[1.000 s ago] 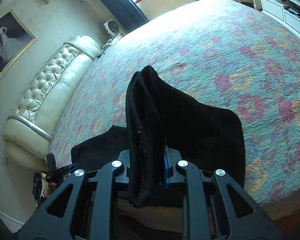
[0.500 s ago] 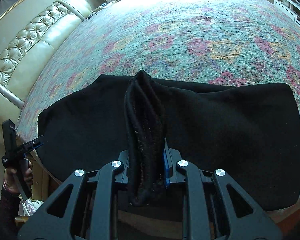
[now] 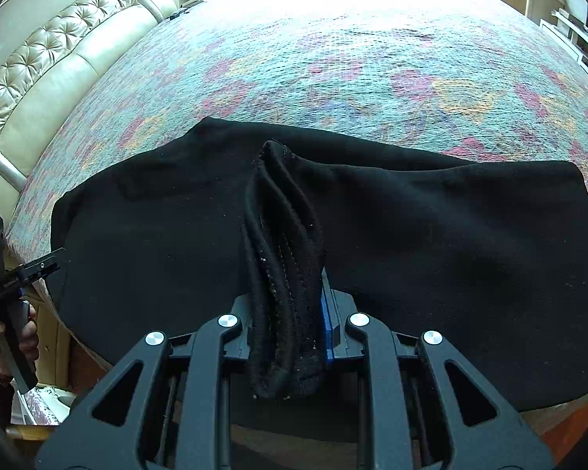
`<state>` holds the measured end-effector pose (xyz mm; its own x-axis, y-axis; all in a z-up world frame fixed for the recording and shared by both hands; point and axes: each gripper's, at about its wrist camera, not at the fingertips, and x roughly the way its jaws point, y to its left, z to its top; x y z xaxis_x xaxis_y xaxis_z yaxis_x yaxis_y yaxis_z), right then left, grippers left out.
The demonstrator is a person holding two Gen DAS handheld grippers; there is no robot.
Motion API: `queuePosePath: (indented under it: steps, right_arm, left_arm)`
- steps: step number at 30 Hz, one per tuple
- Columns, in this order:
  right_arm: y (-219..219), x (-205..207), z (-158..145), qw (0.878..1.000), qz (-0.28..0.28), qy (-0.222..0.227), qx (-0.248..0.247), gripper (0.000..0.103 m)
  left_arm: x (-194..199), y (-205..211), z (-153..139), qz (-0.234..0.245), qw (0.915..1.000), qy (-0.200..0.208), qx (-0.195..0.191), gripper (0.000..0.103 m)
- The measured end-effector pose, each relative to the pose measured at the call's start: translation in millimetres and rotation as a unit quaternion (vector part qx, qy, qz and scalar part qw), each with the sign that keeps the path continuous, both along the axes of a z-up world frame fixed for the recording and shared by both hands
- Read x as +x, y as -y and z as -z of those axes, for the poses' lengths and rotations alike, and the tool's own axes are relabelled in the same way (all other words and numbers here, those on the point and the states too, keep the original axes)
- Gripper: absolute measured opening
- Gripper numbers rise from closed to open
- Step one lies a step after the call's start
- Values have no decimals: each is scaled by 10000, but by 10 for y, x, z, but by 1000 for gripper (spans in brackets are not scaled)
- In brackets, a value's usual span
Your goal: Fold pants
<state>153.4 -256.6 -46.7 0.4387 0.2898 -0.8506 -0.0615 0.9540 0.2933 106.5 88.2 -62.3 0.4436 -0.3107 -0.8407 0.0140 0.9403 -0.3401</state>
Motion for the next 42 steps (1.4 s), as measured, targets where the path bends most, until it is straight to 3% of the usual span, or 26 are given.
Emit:
queuePosePath:
  steps: [4, 9, 15, 22, 25, 26, 27, 31, 36, 42]
  right_arm:
    - [-145, 12, -4, 9997, -92, 24, -224, 21]
    - [-263, -15, 15, 9994, -188, 55, -279, 38]
    - [-395, -81, 13, 9992, -289, 117, -258, 47]
    - [-343, -224, -176, 9934, -878, 60, 741, 56]
    - [55, -138, -410, 9878, -695, 60, 1391, 58]
    - [235, -127, -507, 9864, -584, 189, 1526, 64]
    - [449, -118, -600, 9863, -431, 370, 1548, 70]
    - [1453, -124, -731, 9834, 417, 880, 1531, 77]
    - [2402, -77, -195, 9717, 1393, 648, 1796, 77]
    - [2567, 121, 486, 9371, 1385, 105, 3203, 77]
  left_arm:
    - [-3, 0, 1, -3, 10000, 5, -13, 98]
    - [-17, 4, 9, 14, 10000, 12, 35, 98]
    - [-21, 37, 6, 47, 9999, 29, 104, 98]
    - [-24, 46, 10, 87, 9999, 60, 133, 98]
    - [-28, 44, 12, 109, 9998, 71, 130, 98]
    - [-32, 44, 13, 110, 9998, 74, 126, 98]
    - [-30, 48, 12, 110, 9998, 73, 126, 98]
    - [-38, 50, 18, 115, 9998, 74, 165, 98]
    - [-27, 76, 12, 139, 9997, 81, 202, 98]
    - [-45, 65, 19, 152, 9997, 102, 174, 98]
